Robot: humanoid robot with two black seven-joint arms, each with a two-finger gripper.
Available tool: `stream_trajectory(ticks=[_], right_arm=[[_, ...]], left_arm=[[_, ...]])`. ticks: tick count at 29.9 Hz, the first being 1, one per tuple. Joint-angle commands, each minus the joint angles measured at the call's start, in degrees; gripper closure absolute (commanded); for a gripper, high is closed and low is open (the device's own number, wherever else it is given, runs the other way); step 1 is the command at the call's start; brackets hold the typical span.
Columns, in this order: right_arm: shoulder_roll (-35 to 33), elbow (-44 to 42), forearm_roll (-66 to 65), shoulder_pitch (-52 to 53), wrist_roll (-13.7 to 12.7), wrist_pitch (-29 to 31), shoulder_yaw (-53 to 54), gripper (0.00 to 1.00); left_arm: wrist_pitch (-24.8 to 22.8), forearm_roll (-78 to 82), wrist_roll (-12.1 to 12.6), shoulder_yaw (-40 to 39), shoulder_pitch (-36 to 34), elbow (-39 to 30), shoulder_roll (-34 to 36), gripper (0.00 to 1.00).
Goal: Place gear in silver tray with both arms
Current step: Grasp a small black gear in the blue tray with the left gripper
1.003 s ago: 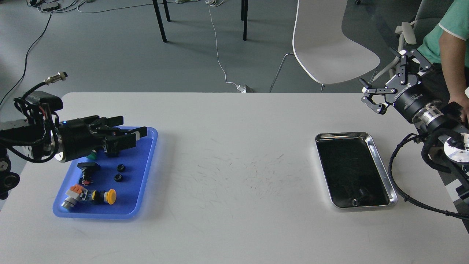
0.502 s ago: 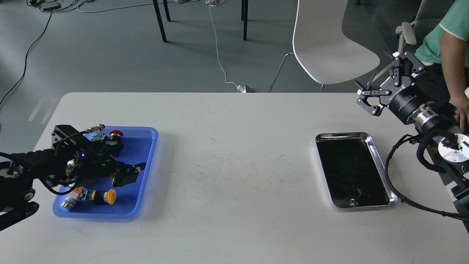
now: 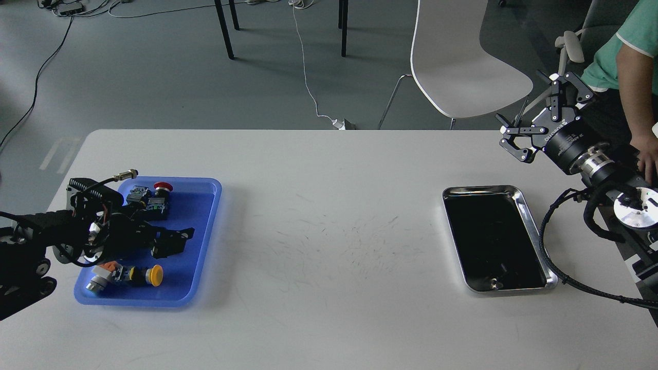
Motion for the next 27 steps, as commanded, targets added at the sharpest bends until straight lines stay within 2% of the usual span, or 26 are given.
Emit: stream_trajectory(ticks=[1,13,27], right_arm=[[-0.05,0.00,-0.08,0.02,0.00,0.00,0.03,0.01],[0.04,-0.08,-0.25,0.02,0.00,0.00,-0.06,0.01],[-0.05,-0.17,-0.34,0.02,0.00,0.00,-0.06,0.01]], left_arm=[[0.00,0.06,-0.05,0.08,0.09,1.77,-0.85,0.09],[0.26,0.76,-0.13,1.05,0.70,5.20,-1.91,0.14],[0.44,0.93,-0.13,2.37,0.96,7.40,-3.05,0.24]])
